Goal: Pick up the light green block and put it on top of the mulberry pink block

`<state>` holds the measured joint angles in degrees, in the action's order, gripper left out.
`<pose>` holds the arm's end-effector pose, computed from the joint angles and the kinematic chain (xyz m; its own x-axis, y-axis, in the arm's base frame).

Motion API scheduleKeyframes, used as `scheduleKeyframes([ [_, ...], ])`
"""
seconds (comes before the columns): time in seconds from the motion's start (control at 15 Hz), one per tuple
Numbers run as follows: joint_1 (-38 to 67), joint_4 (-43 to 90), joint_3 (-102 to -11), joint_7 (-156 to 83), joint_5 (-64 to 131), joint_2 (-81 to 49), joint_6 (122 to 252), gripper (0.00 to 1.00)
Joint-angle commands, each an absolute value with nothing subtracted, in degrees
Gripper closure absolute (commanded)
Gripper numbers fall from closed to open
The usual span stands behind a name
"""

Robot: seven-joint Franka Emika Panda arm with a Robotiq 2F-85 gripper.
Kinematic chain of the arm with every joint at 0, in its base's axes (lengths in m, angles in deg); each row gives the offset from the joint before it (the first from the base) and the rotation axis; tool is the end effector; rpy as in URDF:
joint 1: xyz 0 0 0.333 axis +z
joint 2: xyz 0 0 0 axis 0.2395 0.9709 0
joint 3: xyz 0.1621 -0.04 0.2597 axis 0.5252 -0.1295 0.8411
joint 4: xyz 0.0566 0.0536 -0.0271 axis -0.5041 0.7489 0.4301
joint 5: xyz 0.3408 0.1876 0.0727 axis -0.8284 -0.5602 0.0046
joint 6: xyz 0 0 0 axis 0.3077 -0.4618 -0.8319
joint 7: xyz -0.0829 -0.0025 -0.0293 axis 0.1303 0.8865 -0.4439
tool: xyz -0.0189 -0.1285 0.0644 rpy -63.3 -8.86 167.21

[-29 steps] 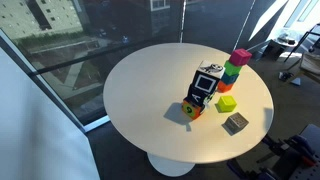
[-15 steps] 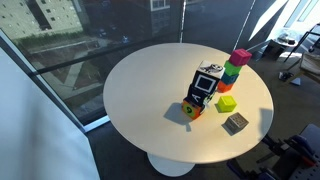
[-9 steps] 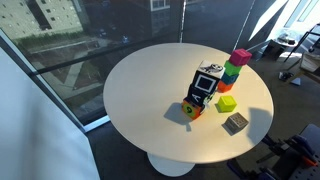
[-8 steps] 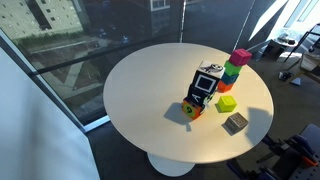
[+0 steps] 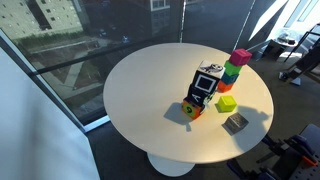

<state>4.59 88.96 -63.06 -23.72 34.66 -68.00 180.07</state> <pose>0.3402 -0.1157 0.3527 0.9871 -0.1368 0.0832 -0.1341 -0.9903 -0.0369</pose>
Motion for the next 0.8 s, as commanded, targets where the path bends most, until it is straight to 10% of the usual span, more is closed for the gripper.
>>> scheduleKeyframes([
  [0.0,5.5,88.0,-60.7,-27.1,34.1,-63.4,183.1,0.0],
  [0.73,6.6,83.2,-56.1,-36.9,34.3,-49.9,186.1,0.0],
])
